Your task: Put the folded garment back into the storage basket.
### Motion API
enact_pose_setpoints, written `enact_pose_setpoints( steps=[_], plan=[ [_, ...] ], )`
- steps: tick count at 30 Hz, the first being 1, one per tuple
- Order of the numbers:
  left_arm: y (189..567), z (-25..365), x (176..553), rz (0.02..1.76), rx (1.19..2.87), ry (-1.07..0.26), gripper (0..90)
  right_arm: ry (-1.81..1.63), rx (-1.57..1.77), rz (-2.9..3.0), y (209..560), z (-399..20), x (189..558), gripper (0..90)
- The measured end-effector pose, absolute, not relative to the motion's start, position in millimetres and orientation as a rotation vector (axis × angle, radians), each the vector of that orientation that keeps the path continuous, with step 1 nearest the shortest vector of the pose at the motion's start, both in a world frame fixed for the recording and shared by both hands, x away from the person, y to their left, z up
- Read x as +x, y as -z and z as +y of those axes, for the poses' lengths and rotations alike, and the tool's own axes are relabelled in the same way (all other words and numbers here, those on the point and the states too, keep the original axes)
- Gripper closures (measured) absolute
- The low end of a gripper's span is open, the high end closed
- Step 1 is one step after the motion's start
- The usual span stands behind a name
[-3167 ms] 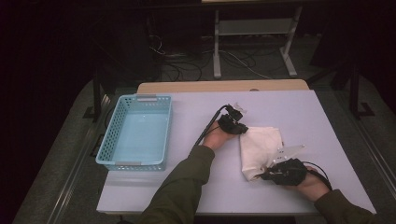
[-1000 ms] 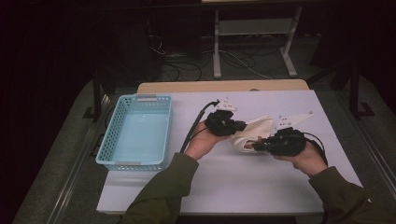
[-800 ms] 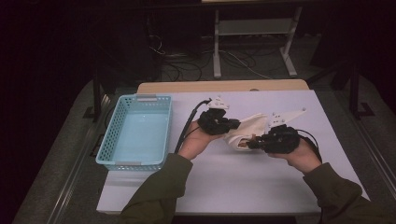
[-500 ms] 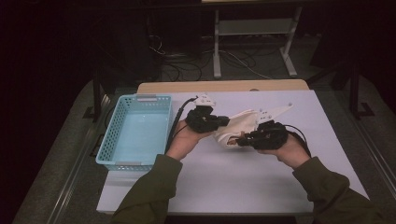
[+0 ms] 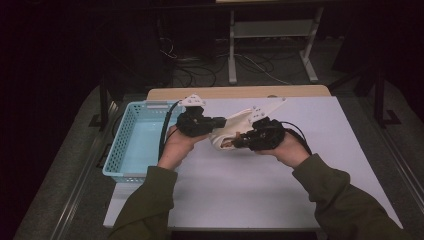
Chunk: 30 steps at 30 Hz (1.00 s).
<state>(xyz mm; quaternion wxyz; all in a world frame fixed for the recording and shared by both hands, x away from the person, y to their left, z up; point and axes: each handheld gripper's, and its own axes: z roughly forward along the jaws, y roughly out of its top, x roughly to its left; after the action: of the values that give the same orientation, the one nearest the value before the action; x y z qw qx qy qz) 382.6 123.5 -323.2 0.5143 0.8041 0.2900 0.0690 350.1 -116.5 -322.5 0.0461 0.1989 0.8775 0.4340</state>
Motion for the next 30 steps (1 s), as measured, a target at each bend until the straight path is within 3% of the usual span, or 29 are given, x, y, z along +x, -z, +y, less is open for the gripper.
enact_pose_setpoints(
  steps=[30],
  plan=[
    [303,247,393,0.839,1.747,-0.260,84.9,-1.271,0.401,2.729,284,7,380,78.5]
  ],
)
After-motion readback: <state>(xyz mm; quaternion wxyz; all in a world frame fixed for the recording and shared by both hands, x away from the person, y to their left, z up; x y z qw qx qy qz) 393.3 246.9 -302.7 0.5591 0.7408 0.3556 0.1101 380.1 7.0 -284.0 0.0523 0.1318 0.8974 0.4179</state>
